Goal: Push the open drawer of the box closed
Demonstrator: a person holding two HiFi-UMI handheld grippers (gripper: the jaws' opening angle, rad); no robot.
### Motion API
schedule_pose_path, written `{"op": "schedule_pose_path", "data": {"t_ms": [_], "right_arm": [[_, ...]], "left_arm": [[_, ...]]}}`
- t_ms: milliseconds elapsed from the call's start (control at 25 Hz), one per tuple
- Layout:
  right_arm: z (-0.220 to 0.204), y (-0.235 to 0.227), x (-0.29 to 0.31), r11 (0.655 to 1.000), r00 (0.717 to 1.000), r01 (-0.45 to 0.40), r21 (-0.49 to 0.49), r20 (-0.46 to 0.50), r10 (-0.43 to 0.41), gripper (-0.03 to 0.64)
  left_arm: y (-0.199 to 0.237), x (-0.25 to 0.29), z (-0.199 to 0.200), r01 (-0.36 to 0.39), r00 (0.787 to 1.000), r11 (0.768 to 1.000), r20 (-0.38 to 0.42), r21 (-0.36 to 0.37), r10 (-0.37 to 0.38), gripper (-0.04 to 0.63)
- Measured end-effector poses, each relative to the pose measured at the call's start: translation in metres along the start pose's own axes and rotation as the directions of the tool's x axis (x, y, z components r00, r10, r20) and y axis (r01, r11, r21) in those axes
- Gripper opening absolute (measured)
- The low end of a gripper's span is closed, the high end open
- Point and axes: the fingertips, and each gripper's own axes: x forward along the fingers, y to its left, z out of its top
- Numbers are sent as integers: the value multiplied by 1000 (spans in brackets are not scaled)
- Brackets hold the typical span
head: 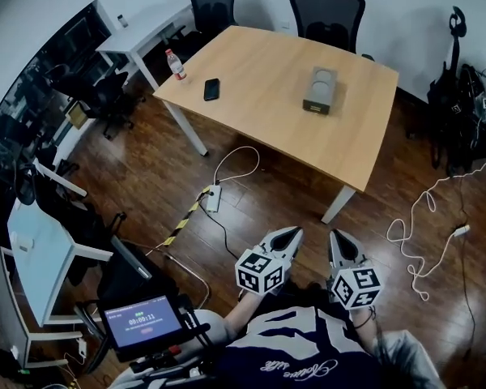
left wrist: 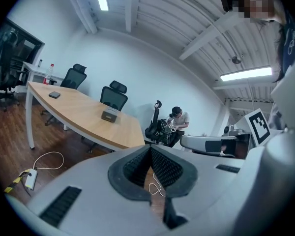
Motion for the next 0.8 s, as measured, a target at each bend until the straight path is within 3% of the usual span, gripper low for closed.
{"op": "schedule_pose_path", "data": {"t_ms": [320,800], "right_arm": [[7,-31,-22,999,999,35,-1,16,-35,-9],[3,-36,-24,1000,1000,9,-11,1,-9,-9]], "left_arm": [[-36,27,-6,54,998,998,-31,27,-53,2],[-40,26,-4,0,1000,998,-10,65,1,2]]}}
